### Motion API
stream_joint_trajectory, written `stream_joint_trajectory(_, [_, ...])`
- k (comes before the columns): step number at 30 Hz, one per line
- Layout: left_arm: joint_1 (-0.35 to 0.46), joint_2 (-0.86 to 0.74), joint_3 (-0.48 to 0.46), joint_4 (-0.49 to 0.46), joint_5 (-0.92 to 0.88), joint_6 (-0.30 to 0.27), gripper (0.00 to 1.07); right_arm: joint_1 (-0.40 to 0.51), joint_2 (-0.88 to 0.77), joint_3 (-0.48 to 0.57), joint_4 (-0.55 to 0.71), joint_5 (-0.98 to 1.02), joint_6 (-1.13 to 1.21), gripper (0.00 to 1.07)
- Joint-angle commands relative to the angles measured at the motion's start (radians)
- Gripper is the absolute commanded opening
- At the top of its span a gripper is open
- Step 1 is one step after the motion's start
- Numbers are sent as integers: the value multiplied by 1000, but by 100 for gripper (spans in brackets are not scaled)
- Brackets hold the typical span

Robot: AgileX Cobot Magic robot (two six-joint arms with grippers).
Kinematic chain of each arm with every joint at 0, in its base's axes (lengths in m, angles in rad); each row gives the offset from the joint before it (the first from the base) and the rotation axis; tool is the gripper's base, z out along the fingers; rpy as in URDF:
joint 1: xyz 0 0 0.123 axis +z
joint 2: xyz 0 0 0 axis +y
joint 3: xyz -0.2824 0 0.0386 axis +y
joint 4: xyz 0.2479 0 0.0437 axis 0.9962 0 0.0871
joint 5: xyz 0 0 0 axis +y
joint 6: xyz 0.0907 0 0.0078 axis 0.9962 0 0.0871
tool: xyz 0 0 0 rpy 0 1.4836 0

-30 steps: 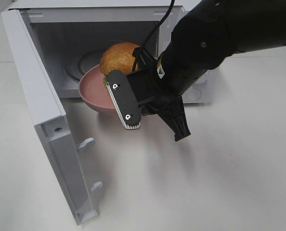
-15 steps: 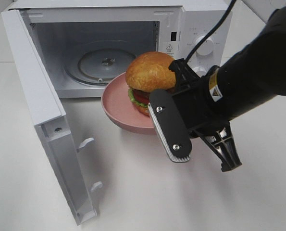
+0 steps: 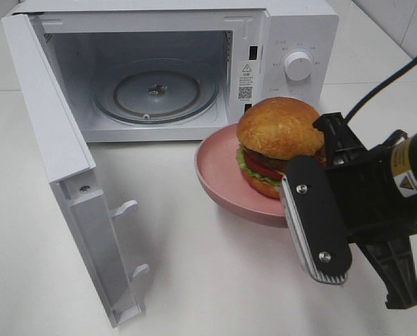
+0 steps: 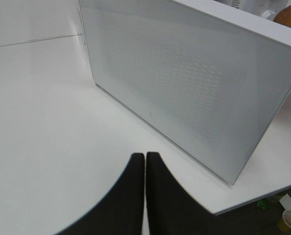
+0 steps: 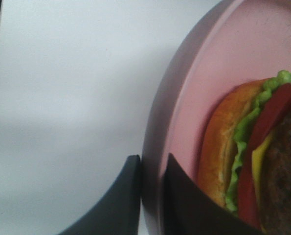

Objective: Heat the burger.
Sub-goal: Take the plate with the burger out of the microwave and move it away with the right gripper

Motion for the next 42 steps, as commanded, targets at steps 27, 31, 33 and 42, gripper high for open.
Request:
stream_joint_trajectory(27, [0, -18, 3, -6, -8, 2, 0, -4, -125, 183, -452, 86, 950, 1])
stream_joint_trajectory(31, [0, -18, 3, -6, -8, 2, 0, -4, -125, 183, -524, 118, 1046, 1])
stream_joint_trajectory(33, [0, -18, 3, -6, -8, 2, 0, -4, -125, 183, -553, 118, 1079, 1])
stream_joint_trajectory(42, [0, -18, 3, -6, -8, 2, 0, -110, -125, 183, -576, 86, 1152, 1])
